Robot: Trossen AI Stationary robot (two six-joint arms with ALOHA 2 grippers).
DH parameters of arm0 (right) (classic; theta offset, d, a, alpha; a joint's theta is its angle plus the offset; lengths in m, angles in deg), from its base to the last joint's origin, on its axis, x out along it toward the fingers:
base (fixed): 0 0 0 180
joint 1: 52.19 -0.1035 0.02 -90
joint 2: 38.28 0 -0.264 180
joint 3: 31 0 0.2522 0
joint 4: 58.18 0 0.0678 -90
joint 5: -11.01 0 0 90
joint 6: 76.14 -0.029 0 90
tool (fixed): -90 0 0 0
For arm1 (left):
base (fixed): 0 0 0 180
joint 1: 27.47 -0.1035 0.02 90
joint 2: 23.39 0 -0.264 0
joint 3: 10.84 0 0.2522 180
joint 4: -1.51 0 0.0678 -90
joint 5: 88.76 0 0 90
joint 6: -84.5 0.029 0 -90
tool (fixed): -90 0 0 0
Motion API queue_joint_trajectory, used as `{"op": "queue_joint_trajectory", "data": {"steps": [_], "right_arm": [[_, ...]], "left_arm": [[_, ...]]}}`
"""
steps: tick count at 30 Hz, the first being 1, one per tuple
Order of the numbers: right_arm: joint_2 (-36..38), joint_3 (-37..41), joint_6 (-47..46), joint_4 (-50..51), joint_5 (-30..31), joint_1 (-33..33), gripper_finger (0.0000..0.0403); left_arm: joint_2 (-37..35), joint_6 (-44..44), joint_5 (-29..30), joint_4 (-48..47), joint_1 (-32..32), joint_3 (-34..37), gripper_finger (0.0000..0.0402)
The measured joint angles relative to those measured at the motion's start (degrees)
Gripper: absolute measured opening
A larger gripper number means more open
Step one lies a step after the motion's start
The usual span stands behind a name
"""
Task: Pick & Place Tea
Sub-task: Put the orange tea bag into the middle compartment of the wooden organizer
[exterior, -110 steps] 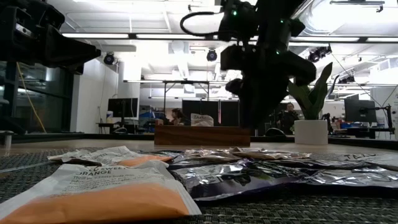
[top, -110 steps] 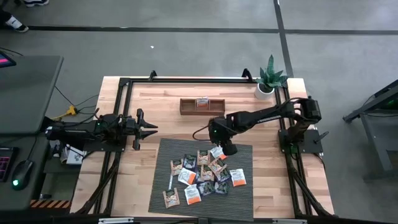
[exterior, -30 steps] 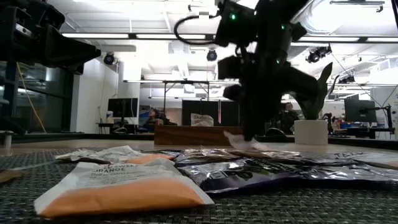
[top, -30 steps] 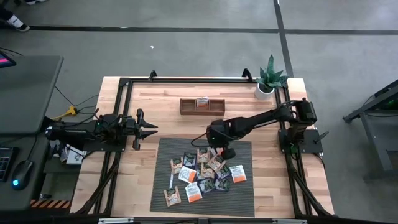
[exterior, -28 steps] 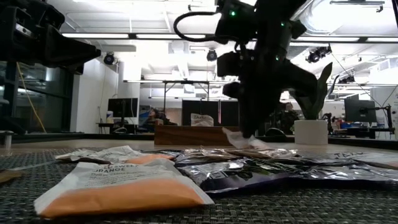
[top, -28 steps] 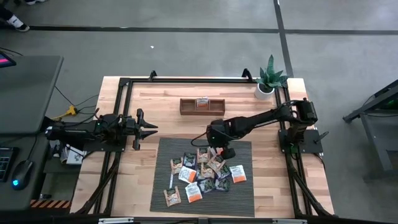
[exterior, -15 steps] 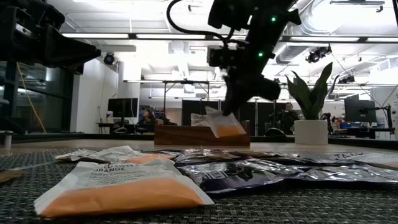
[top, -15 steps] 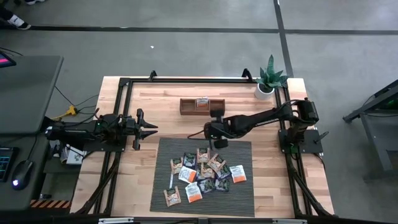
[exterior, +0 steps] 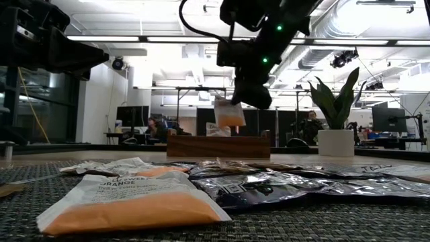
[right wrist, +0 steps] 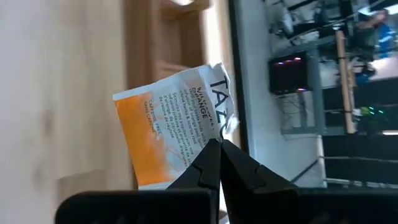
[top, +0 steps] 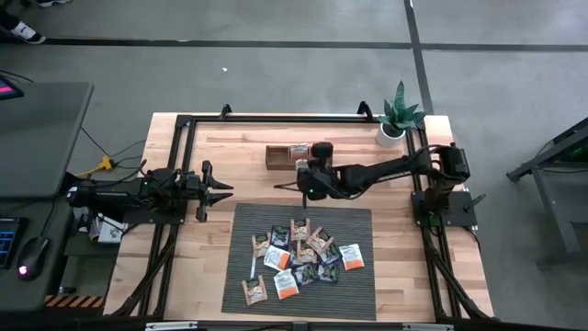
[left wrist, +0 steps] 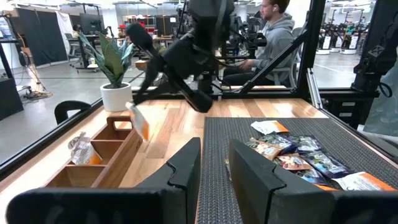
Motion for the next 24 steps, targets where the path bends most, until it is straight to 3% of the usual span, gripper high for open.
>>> {"op": "queue_joint_trajectory", "data": {"steps": [24], "right_arm": [[-6.49,0.04,6.11,-16.65,1.57,8.28,0.0000]], "left_arm": [[0.01,-0.01,0.00,0.01,0.02,-0.01,0.0082]]}}
